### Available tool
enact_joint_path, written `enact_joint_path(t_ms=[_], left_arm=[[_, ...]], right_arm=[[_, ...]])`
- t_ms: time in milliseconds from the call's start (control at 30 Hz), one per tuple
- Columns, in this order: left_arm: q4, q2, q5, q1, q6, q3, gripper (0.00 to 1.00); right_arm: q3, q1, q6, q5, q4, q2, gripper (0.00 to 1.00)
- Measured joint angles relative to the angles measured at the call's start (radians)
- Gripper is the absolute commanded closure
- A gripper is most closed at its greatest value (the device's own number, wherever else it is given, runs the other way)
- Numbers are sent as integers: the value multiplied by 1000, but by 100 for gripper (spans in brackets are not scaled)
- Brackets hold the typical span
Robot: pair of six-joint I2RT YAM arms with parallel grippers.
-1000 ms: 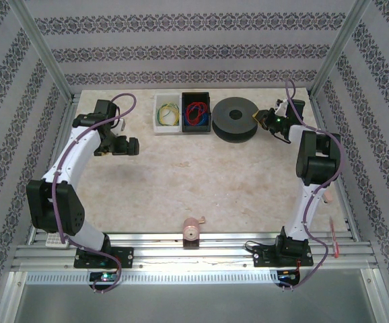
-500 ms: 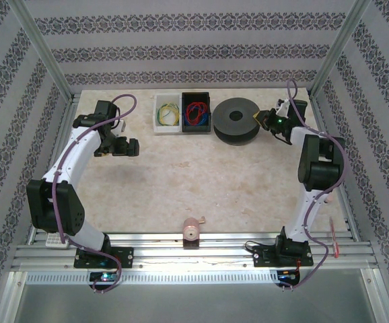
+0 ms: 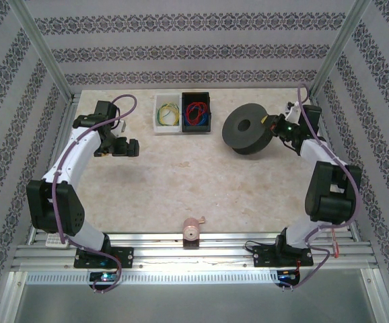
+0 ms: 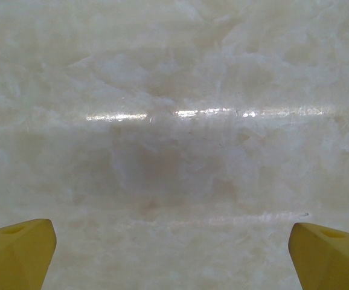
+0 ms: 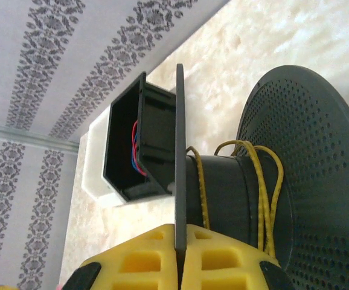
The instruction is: Wrap the cables
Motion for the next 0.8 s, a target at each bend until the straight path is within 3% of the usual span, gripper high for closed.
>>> enact_joint_path(t_ms=[167,400,533,800], left_arm=[[0,-8,0,0,0,-6,1],[-1,-10,1,-9,0,-6,1],[-1,-19,0,-11,0,-6,1],[-1,-24,0,-13,0,-6,1]], right_arm=[[-86,82,-2,-13,-61,-151,100],[-169,310,100,-60,10,-246,100],[-226,410,179,-69,125,-200,100],[-266,528,306,-50,388,37,100]])
